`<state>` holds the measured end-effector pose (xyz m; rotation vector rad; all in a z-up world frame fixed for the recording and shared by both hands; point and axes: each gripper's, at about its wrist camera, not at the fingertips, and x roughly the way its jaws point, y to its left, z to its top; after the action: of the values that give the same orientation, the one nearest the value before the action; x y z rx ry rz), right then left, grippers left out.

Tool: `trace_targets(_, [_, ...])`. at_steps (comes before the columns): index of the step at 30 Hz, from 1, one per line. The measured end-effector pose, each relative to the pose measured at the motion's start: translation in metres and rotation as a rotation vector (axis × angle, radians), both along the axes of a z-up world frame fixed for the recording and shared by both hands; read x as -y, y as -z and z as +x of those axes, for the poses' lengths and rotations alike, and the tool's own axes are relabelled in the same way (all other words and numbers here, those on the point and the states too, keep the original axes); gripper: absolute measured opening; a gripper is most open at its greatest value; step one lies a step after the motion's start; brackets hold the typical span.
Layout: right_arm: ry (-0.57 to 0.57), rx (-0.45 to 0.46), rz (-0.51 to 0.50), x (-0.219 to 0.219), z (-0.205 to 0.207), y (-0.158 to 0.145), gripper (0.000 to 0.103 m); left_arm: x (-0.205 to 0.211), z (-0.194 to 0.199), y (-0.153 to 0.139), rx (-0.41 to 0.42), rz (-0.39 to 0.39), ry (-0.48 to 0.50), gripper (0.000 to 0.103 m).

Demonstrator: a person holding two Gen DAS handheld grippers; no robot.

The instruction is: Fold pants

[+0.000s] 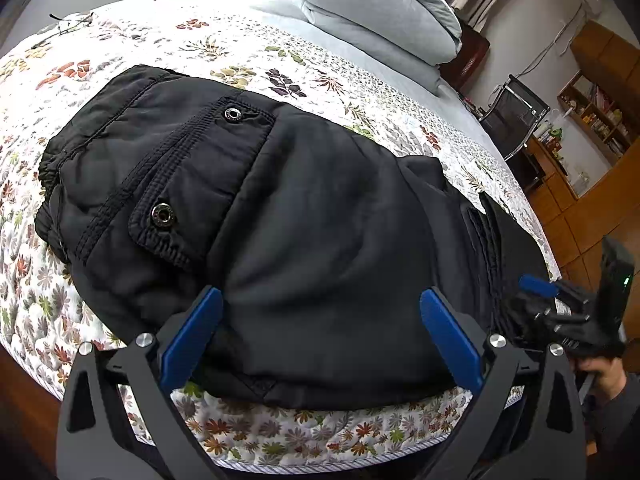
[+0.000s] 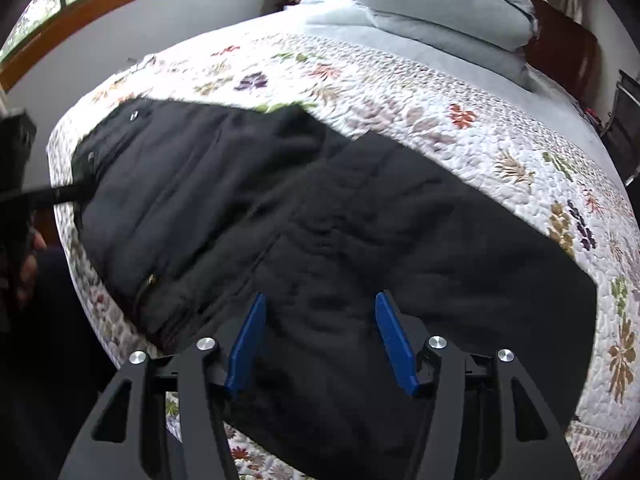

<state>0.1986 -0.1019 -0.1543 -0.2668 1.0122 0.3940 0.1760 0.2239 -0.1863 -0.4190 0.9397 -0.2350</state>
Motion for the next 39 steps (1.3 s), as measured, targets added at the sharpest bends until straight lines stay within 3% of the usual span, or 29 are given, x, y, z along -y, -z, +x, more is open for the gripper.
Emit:
trace_targets(5, [-0.013, -0.023, 0.022, 0.0, -0.003, 0.006, 0.059, 0.004, 0.004, 0.001, -0.012, 0.018, 0.005, 0.1])
trace_targets(9, [0.013, -0.002, 0.123, 0.019, -0.008, -0.023, 0.058, 0.006, 0.001, -0.006, -0.014, 0.032, -0.005, 0.1])
trace_targets(14, [0.013, -0.052, 0.094, 0.03, -0.011, -0.015, 0.059, -0.002, -0.015, -0.023, -0.002, 0.002, -0.046, 0.1])
trace_targets(18, [-0.031, -0.109, 0.029, 0.024, -0.008, -0.001, 0.063, -0.027, -0.032, -0.034, 0.0, -0.08, -0.118, 0.1])
trace_targets(22, [-0.108, -0.114, 0.056, 0.01, 0.001, -0.037, 0.064, -0.065, -0.046, -0.035, -0.008, -0.175, -0.223, 0.1])
trace_targets(23, [-0.142, -0.118, 0.072, 0.003, 0.007, -0.05, 0.07, -0.076, -0.046, -0.033, -0.025, -0.216, -0.25, 0.1])
trace_targets(26, [-0.282, -0.176, 0.168, -0.032, 0.034, -0.086, 0.084, -0.099, -0.045, -0.025, -0.054, -0.332, -0.303, 0.1])
trace_targets(31, [-0.536, -0.343, 0.205, -0.136, 0.101, -0.117, 0.091, -0.111, -0.036, -0.015, -0.062, -0.411, -0.378, 0.1])
trace_targets(33, [-0.583, -0.401, 0.192, -0.174, 0.123, -0.116, 0.091, -0.112, -0.028, -0.007, -0.088, -0.446, -0.39, 0.1])
trace_targets(39, [-0.661, -0.493, 0.181, -0.28, 0.184, -0.084, 0.091, -0.115, -0.013, 0.01, -0.152, -0.406, -0.462, 0.1])
